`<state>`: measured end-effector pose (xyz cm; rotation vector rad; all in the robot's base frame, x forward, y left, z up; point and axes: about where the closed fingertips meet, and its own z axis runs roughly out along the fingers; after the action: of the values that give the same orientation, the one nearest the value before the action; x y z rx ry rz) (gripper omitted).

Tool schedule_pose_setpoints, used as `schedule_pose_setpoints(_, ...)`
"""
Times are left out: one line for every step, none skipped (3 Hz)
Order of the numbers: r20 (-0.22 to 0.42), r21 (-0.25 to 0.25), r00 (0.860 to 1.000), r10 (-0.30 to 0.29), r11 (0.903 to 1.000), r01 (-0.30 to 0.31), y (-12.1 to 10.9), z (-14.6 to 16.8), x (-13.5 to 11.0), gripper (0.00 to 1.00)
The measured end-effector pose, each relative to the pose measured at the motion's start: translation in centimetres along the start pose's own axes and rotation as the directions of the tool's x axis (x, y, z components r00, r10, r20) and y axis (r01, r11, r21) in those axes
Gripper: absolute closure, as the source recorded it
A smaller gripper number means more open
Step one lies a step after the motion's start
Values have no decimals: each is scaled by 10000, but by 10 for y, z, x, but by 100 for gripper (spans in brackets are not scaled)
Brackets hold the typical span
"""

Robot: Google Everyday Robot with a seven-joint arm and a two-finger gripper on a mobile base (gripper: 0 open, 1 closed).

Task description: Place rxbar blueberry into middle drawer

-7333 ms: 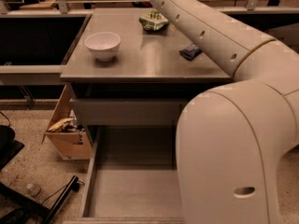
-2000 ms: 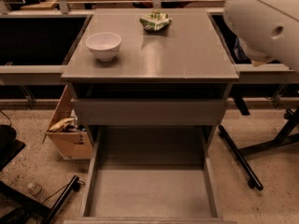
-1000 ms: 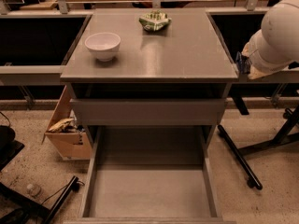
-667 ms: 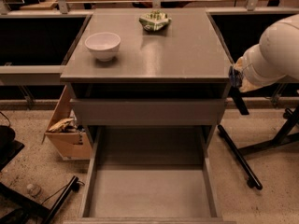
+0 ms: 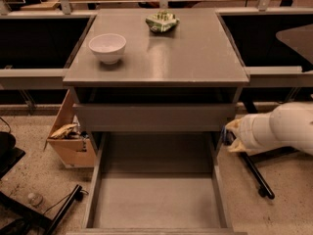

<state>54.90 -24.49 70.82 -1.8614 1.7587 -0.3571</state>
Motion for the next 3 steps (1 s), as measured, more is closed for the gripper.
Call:
schedule_pose_setpoints(1382,-783,9857,960,9932,-858,57,66,-8,100)
schedule_pose_setpoints(2192,-1809,9616,1653,9753,-1264,102,126,-19,100)
schedule_pose_setpoints(2400,-2869,9559,1690,9531,-965,134,168,-33,100)
